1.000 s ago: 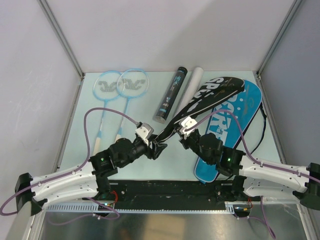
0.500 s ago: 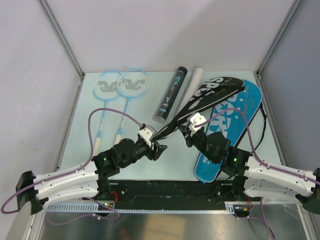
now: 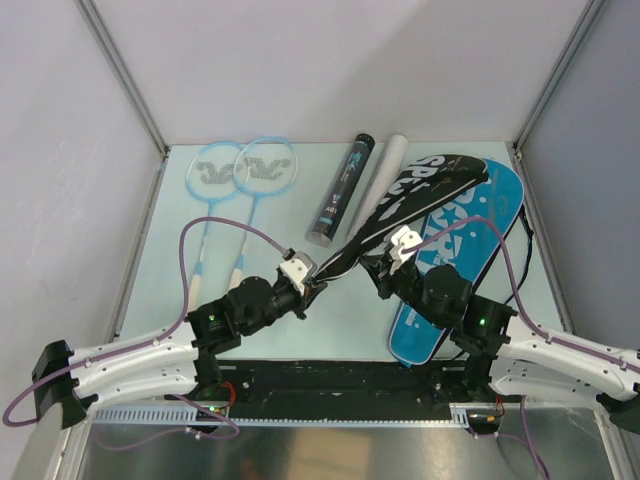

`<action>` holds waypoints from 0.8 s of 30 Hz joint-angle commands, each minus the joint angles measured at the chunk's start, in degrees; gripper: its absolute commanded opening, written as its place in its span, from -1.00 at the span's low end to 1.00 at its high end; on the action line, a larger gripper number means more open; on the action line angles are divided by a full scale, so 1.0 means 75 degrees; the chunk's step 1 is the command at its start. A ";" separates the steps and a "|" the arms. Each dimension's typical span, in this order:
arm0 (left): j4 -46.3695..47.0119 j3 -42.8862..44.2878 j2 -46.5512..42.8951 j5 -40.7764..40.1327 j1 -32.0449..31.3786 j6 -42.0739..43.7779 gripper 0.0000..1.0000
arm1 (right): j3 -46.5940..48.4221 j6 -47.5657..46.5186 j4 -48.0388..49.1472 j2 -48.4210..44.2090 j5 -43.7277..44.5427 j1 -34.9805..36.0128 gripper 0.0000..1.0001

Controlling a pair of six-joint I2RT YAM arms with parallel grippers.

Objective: Pack up the badminton gear
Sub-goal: Zip the racket bag at the center of the board.

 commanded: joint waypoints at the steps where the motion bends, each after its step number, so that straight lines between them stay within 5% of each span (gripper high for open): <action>1: 0.0662 0.0408 0.0013 0.0051 -0.0008 0.0147 -1.00 | 0.0433 0.0338 0.0287 -0.0189 -0.1366 0.0180 -1.00; 16: 0.0664 0.0766 0.0686 0.0108 -0.0008 -0.0114 -1.00 | 0.0552 -0.0317 0.0543 0.0230 -0.2404 0.1219 -1.00; 24: 0.0638 0.0904 0.0865 -0.0075 -0.0005 -0.0240 -1.00 | 0.0580 -0.0082 0.0423 0.0730 -0.3921 0.1262 -1.00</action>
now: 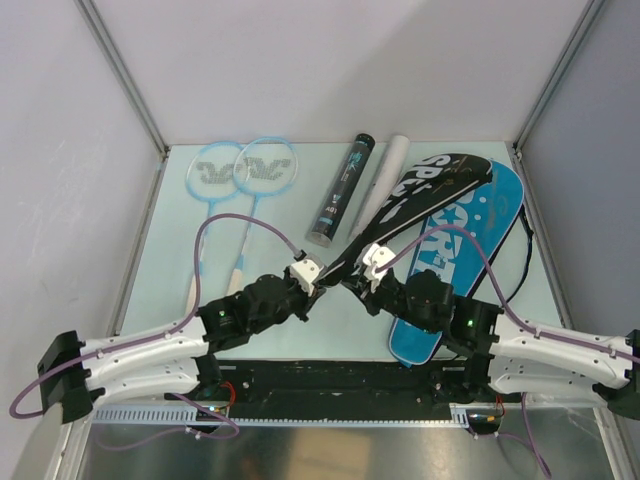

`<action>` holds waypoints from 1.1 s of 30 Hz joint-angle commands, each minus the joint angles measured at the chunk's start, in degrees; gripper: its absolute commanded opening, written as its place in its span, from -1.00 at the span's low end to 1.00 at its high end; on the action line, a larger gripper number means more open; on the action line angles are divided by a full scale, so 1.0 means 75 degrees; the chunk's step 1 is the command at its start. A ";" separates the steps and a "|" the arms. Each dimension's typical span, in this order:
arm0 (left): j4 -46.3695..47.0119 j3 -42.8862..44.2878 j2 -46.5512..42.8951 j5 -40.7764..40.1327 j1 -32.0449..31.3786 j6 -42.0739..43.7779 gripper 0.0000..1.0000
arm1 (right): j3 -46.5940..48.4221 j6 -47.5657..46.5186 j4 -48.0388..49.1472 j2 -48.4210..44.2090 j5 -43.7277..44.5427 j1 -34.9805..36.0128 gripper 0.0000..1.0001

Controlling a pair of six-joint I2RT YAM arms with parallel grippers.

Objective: Pack up the badminton gear
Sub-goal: Zip the racket bag at the center of the board.

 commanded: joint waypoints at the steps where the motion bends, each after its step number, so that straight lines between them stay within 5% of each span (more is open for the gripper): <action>1: 0.1193 0.0731 0.0239 0.0045 -0.0005 -0.0220 -1.00 | 0.0481 0.0369 0.0741 0.0319 -0.3154 0.0553 -1.00; 10: 0.1087 0.0836 0.0383 -0.0032 0.0040 -0.0650 -0.99 | 0.0686 0.0774 0.0368 0.1191 -0.4361 0.0571 -1.00; 18: 0.1042 0.0478 0.0286 0.0004 0.0042 -0.1350 -0.97 | 0.0244 0.2590 0.0656 0.1473 -0.2649 0.0572 -1.00; 26: 0.0538 -0.0306 -0.0624 -0.0969 0.0039 -0.2609 -0.18 | -0.0455 0.4791 -0.0524 -0.0197 -0.0401 0.0603 -0.35; 33: -0.1120 0.0417 -0.0717 -0.1810 0.0389 -0.2698 0.47 | -0.0458 0.6891 -0.2576 -0.1118 0.2129 0.0470 0.22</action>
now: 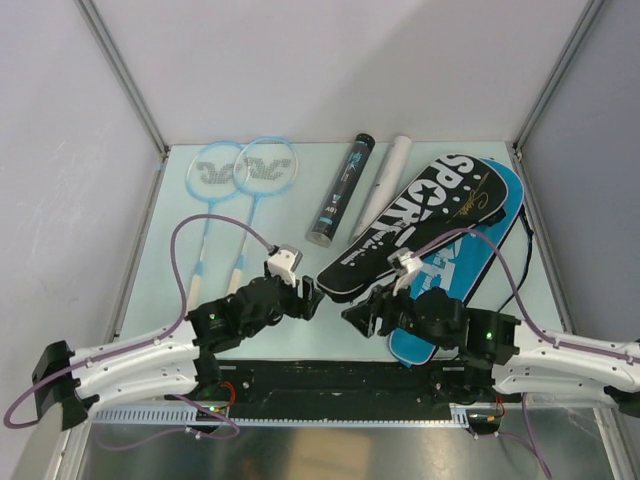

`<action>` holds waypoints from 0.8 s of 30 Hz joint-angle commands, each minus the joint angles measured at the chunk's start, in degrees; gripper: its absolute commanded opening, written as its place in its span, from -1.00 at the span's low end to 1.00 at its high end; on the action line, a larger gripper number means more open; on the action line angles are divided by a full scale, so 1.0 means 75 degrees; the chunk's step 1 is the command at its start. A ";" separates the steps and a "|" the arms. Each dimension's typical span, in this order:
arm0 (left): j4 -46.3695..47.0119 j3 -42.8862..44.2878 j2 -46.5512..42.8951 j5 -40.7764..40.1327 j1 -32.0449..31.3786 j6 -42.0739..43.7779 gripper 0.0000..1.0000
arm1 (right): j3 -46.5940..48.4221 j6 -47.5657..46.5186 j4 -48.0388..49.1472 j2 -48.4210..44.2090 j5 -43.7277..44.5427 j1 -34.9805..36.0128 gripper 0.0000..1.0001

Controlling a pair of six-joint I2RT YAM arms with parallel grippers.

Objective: Pack up the badminton gear
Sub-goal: Zip the racket bag at the center of the board, then pick up the racket bag from the center of the board.

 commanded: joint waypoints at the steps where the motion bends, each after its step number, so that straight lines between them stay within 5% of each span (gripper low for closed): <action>1: -0.0535 0.0771 -0.0078 -0.0658 0.0480 -0.0294 0.50 | 0.0015 0.1891 -0.1651 -0.0303 0.2483 -0.0324 0.25; 8: -0.0719 0.1441 0.0284 0.0199 0.1471 -0.0151 0.56 | -0.0450 0.2362 -0.2176 0.0014 0.2824 -0.3623 0.24; 15: -0.0722 0.2387 0.2243 0.1028 0.1928 -0.0161 0.54 | -0.1150 0.1351 -0.1340 0.0363 0.0659 -0.7554 0.44; 19: -0.0386 0.2291 0.3245 0.1311 0.1946 -0.0284 0.49 | -0.1172 0.0770 -0.1780 0.0573 -0.0707 -0.9498 0.67; 24: 0.0408 0.1744 0.3933 0.1892 0.1916 -0.0518 0.36 | -0.1320 0.0338 -0.2007 0.0423 -0.1883 -1.1510 0.71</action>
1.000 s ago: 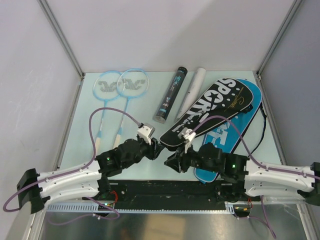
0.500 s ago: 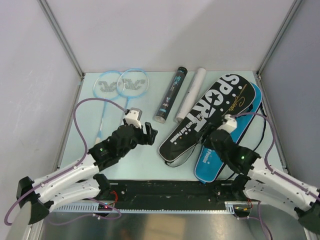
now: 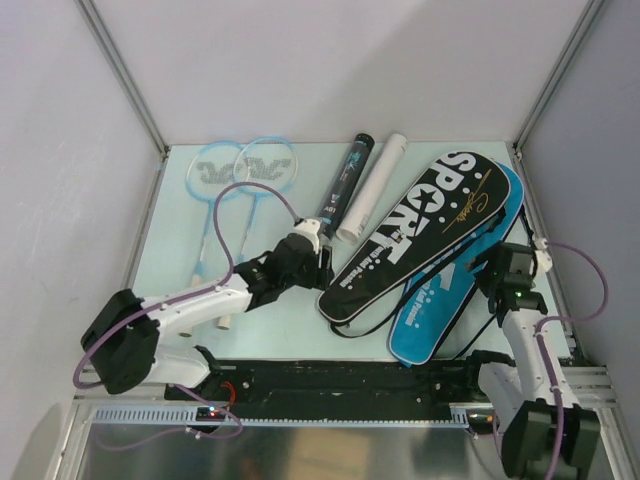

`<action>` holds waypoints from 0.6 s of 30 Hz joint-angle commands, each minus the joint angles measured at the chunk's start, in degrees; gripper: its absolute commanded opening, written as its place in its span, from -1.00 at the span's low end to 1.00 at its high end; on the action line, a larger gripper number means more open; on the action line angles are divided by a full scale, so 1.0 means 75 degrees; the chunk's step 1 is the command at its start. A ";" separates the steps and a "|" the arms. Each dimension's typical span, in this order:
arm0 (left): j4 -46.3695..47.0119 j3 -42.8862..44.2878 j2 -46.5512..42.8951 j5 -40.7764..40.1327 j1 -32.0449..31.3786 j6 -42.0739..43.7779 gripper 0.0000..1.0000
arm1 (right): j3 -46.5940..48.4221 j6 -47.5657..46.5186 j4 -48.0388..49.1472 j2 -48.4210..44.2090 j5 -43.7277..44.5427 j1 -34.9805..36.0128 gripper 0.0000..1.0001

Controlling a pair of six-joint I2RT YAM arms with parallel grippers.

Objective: Pack up the badminton gear
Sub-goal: Pick up the racket bag from the center of the board.

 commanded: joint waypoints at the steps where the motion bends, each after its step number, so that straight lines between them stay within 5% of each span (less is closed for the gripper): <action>1: 0.0811 -0.0366 0.0399 0.0662 0.0008 -0.0352 0.34 | -0.0204 -0.0618 0.0001 -0.0112 -0.1684 -0.1333 0.70; 9: 0.1367 -0.0524 0.1196 0.0963 -0.0255 -0.0365 0.26 | -0.0914 -0.1137 0.1568 0.0795 -0.3463 -0.2070 0.70; 18: 0.1588 -0.0471 0.1879 0.1278 -0.0314 -0.0376 0.19 | -0.1159 -0.1104 0.2826 0.2119 -0.4029 -0.2234 0.66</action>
